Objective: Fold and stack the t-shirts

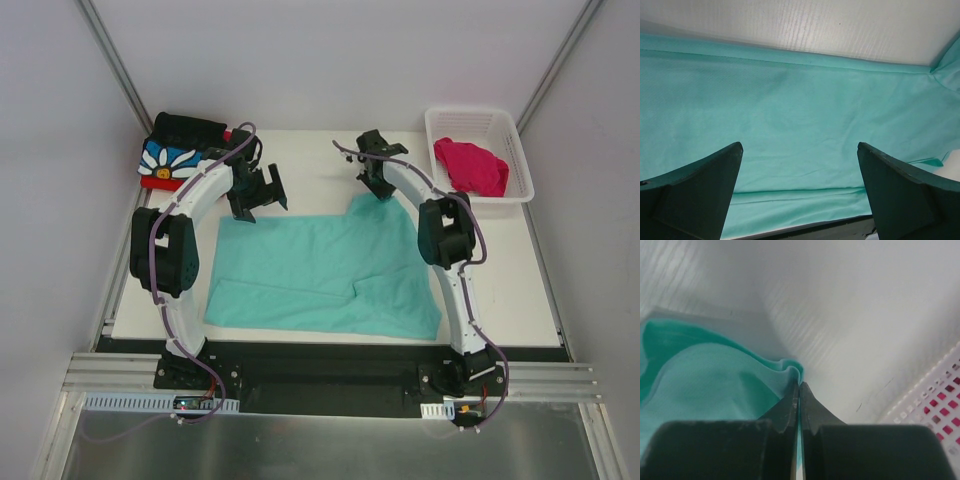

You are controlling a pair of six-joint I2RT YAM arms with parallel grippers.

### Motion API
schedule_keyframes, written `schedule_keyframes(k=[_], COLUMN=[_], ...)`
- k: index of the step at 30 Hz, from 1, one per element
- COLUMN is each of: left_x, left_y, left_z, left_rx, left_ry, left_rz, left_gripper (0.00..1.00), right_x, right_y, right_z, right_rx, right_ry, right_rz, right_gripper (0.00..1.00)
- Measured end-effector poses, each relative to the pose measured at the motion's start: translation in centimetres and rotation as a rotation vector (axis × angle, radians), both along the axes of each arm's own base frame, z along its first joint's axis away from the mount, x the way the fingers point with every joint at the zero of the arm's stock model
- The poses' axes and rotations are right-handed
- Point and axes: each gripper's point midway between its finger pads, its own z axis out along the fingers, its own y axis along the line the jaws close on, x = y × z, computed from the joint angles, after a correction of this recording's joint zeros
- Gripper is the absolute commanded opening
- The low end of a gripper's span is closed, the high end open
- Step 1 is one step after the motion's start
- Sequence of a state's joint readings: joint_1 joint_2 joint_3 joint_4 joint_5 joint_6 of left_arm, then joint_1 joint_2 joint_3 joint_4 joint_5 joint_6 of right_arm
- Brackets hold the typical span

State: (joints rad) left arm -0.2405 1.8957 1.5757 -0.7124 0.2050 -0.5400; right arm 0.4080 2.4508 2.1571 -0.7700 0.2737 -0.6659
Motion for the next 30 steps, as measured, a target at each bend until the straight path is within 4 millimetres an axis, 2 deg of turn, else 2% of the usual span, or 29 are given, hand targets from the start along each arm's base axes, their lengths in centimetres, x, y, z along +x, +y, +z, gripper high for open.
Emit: schedule_keyframes(k=[3,6,10,13,16,20,26,30], left_x=[-0.1,-0.6,-1.2,-1.4,-1.5,-1.7,-2.1,-2.5], left_y=[0.0,0.1,0.2,0.1,0.1,0.1,0.0,0.1], left_z=[-0.2,-0.8,-1.5,-1.7,-1.9,-2.2,-2.8,-3.2], left_rx=[0.0,0.001,0.004,0.003,0.003,0.003,0.005,0.009], left_ry=[0.005,0.023,0.051,0.058,0.062,0.067,0.079,0.092], left_rz=[0.002,0.005,0.012,0.016,0.017,0.019,0.015,0.016], left_gripper=[0.99,0.99,0.99,0.99,0.99,0.99,0.99,0.99], right_x=[-1.4,-2.7,-3.4,-3.9,-4.8,-7.3,-11.6,-12.5], right_y=[0.0,0.0,0.2,0.5,0.7,0.7,1.2,1.6], right_z=[1.1,3.3,6.8,8.6,9.5,9.3,7.5,7.1], right_rx=[0.003,0.011,0.032,0.058,0.077,0.08,0.066,0.066], right_ry=[0.003,-0.018,-0.079,-0.108,-0.115,-0.076,0.011,0.032], right_rz=[-0.009,-0.014,-0.025,-0.036,-0.048,-0.057,-0.052,-0.052], right_gripper=[0.0,0.0,0.01,0.01,0.0,0.01,0.0,0.01])
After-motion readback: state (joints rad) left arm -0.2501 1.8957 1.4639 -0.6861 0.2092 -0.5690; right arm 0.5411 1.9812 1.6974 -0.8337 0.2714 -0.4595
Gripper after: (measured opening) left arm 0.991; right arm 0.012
